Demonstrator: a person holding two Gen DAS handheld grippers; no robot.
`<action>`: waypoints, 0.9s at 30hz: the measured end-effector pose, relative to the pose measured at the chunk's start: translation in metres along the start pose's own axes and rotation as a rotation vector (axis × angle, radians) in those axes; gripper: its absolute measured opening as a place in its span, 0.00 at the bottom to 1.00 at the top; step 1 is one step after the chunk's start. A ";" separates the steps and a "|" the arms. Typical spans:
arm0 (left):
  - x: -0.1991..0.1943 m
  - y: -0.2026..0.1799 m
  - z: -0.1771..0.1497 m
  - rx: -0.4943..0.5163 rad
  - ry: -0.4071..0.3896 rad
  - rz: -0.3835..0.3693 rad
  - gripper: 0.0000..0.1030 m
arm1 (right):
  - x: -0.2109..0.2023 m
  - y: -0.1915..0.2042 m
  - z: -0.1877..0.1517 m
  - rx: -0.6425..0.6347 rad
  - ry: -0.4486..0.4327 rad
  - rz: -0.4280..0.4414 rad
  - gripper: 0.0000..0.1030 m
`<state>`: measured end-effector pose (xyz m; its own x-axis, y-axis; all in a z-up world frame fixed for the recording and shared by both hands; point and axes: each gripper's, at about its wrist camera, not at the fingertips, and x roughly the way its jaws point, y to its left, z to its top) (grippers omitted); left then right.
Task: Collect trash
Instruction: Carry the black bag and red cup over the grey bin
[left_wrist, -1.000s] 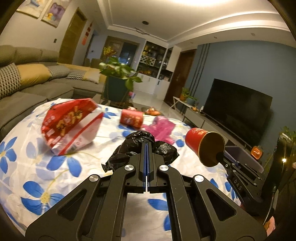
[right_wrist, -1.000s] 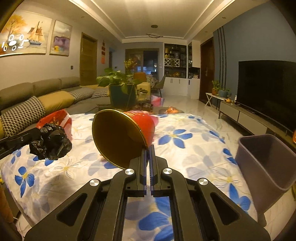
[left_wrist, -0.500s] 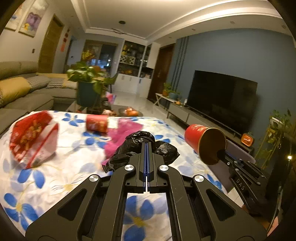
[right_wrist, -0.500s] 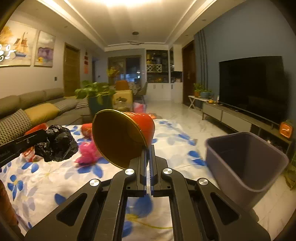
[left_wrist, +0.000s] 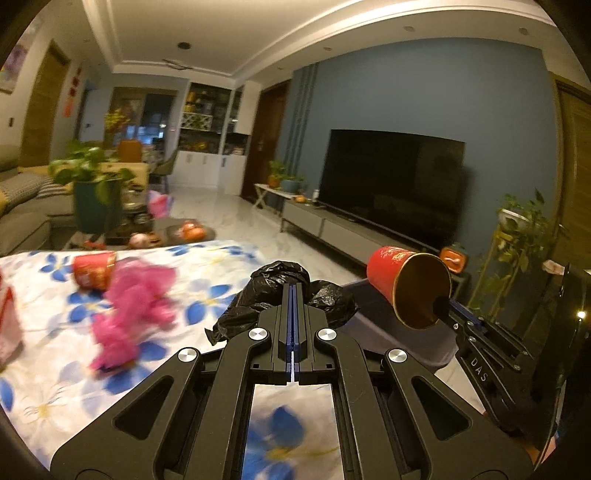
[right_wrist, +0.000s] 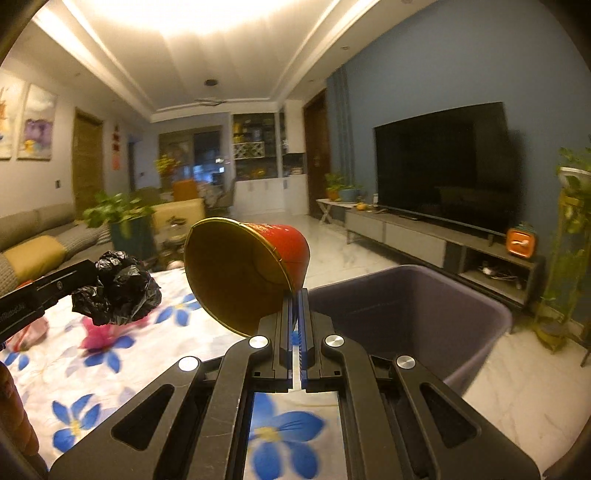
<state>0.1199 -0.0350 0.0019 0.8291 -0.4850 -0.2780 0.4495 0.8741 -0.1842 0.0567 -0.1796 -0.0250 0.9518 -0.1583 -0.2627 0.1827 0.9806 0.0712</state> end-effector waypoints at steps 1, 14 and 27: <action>0.006 -0.008 0.001 0.009 -0.001 -0.016 0.00 | -0.001 -0.006 0.000 0.007 -0.005 -0.014 0.03; 0.067 -0.072 0.006 0.070 -0.005 -0.136 0.00 | 0.005 -0.064 0.007 0.052 -0.054 -0.142 0.03; 0.101 -0.100 0.000 0.091 0.024 -0.177 0.00 | 0.009 -0.095 0.005 0.088 -0.060 -0.181 0.03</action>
<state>0.1589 -0.1713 -0.0081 0.7271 -0.6306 -0.2713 0.6163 0.7737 -0.1468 0.0490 -0.2743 -0.0294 0.9140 -0.3403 -0.2209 0.3706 0.9219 0.1130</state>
